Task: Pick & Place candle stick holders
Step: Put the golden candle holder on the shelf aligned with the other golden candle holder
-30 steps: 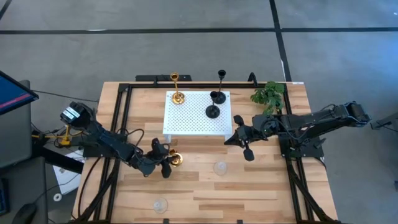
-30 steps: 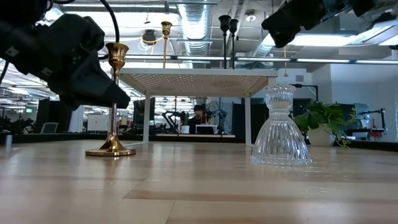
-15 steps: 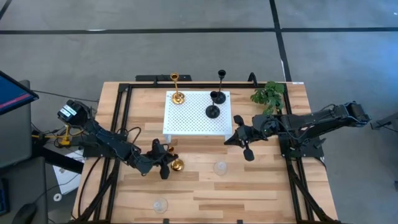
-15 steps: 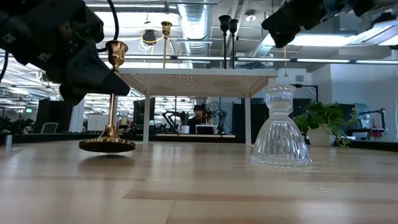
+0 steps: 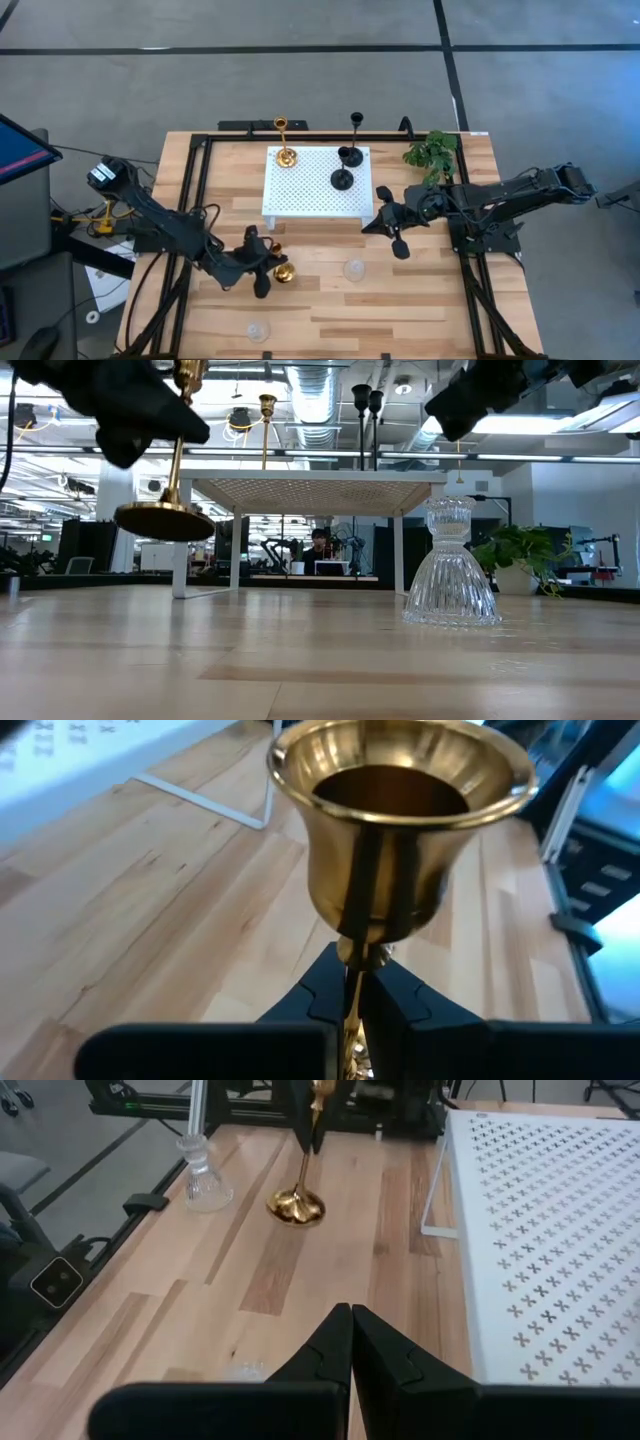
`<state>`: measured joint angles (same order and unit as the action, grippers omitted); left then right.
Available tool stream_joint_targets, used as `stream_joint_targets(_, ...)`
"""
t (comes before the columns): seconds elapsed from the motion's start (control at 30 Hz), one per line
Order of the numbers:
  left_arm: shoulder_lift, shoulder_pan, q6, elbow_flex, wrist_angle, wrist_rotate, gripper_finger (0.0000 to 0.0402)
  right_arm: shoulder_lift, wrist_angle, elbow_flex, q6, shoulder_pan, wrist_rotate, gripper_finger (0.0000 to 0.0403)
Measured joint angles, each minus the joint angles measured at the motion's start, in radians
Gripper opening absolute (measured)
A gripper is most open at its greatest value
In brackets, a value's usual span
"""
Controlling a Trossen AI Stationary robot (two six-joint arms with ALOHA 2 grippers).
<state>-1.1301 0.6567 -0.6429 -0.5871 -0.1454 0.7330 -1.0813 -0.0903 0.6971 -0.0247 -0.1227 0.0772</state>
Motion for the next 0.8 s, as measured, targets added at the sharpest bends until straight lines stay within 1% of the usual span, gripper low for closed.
stream_joint_targets(0.1,0.0,-0.002,-0.008,-0.091,0.152,0.0,0.0014,0.0,-0.003,0.0,0.008,0.0,0.0,0.0)
stream_joint_targets(0.17,0.0,-0.009,0.013,-0.163,0.244,0.0,0.0014,0.0,-0.003,0.0,0.007,0.0,0.0,0.0)
stream_joint_targets(0.23,0.0,-0.021,0.061,-0.232,0.318,-0.001,0.0014,0.0,-0.003,0.0,0.007,0.0,0.0,0.0)
stream_joint_targets(0.33,0.0,-0.054,0.172,-0.319,0.397,-0.001,0.0014,0.0,-0.003,0.0,0.007,0.0,0.0,0.0)
stream_joint_targets(0.47,0.01,-0.129,0.321,-0.395,0.436,-0.009,0.0014,0.0,-0.003,0.0,0.007,0.0,0.0,0.0)
stream_joint_targets(0.57,0.039,-0.209,0.408,-0.426,0.437,-0.061,0.0019,0.0,-0.008,0.0,0.008,0.0,0.0,0.0)
stream_joint_targets(0.8,0.138,-0.434,0.53,-0.435,0.442,-0.145,0.0014,0.0,-0.011,0.0,0.008,-0.015,0.0,0.0)
